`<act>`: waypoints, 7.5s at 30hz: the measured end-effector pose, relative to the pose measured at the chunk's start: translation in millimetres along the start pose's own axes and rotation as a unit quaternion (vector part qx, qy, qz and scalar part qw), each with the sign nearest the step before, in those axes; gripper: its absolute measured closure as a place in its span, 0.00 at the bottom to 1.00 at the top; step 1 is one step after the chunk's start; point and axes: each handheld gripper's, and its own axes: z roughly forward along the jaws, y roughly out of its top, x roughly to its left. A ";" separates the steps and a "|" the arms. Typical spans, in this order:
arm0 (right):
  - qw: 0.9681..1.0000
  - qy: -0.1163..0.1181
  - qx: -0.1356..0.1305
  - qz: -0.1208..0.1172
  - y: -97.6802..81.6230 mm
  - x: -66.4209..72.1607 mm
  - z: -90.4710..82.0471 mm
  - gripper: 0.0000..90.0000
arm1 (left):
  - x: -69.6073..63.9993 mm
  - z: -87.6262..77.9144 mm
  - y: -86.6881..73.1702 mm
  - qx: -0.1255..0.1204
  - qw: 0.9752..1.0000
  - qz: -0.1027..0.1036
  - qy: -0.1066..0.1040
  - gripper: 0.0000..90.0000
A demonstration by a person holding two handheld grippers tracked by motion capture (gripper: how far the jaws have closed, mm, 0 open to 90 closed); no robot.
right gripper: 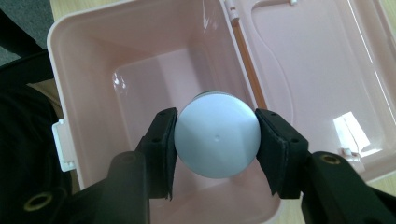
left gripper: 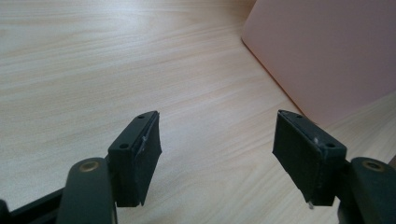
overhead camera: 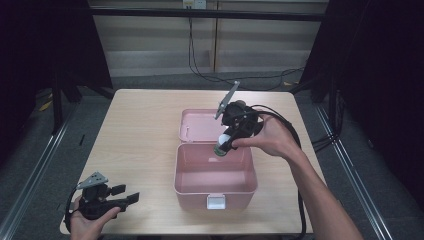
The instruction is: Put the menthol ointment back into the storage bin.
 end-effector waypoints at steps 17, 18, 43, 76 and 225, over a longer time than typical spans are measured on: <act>0.999 0.005 0.011 -0.040 28.3 4.3 16.4 0.57 | 1.0 -0.2 -0.3 -0.001 1.000 -0.009 0.000 0.34; 0.999 0.005 0.011 -0.040 28.3 4.3 16.4 0.57 | 1.0 -0.2 -0.3 -0.001 1.000 -0.009 0.000 0.34; 0.995 0.027 0.026 -0.091 58.5 8.4 50.5 0.57 | 2.6 1.0 0.9 0.001 1.000 -0.008 0.000 0.35; 0.982 0.045 0.083 -0.162 77.2 29.0 98.4 0.57 | 1.3 -0.6 0.0 -0.002 1.000 -0.007 -0.006 0.38; 0.995 0.051 -0.082 -0.028 -5.9 12.7 93.2 0.34 | 2.0 0.2 0.2 0.002 1.000 -0.002 0.002 0.37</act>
